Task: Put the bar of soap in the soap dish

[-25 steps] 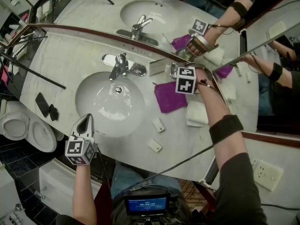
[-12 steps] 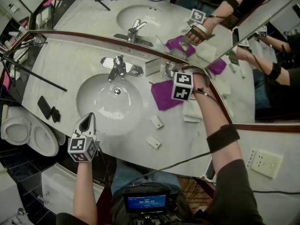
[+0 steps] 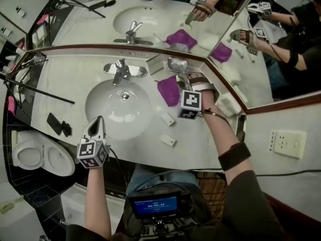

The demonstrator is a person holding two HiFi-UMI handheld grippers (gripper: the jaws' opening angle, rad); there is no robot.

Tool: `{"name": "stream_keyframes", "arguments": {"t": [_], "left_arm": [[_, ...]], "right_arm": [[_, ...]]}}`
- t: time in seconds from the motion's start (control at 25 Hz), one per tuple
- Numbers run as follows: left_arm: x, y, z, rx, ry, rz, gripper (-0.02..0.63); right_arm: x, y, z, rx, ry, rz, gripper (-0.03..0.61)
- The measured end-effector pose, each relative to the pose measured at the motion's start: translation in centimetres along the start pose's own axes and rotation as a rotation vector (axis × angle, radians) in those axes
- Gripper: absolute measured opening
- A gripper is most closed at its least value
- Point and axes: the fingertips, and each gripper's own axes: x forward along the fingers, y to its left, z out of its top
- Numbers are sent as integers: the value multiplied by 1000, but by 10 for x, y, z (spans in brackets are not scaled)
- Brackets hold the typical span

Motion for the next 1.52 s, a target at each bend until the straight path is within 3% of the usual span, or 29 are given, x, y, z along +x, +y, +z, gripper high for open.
{"name": "stream_keyframes", "arguments": {"t": [0.2, 0.48, 0.68, 0.72, 1.0, 1.52], "left_arm": [[-1, -6, 8, 34, 1, -28, 1], [7, -13, 12, 85, 2, -69, 1], [9, -23, 13, 116, 16, -102, 1], [9, -24, 14, 123, 17, -107, 1], [7, -29, 18, 171, 28, -121, 1], [16, -45, 20, 182, 29, -147, 1]], "right_arm": [[-23, 33, -2, 54, 15, -90, 135], [-33, 108, -20, 72, 74, -104, 129], [-35, 160, -32, 123, 102, -87, 109], [-35, 169, -35, 128, 107, -85, 15], [-20, 227, -54, 186, 161, -5, 14], [-18, 241, -68, 275, 191, 24, 15]]}}
